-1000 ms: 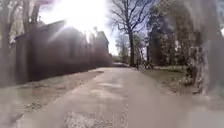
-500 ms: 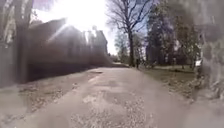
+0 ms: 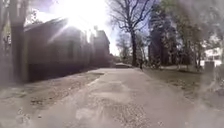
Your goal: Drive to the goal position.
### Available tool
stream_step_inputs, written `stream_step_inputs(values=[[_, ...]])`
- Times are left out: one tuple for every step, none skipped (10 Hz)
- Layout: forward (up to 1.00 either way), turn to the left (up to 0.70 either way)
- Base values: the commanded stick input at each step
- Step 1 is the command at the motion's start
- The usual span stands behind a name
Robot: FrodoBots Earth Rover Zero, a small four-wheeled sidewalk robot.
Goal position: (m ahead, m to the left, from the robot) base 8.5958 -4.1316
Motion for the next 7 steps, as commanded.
stream_step_inputs(values=[[1.00, 0.00], [1.00, 0.00], [1.00, -0.34], [1.00, 0.00], [1.00, 0.00], [1.00, 0.00], [1.00, 0.00]])
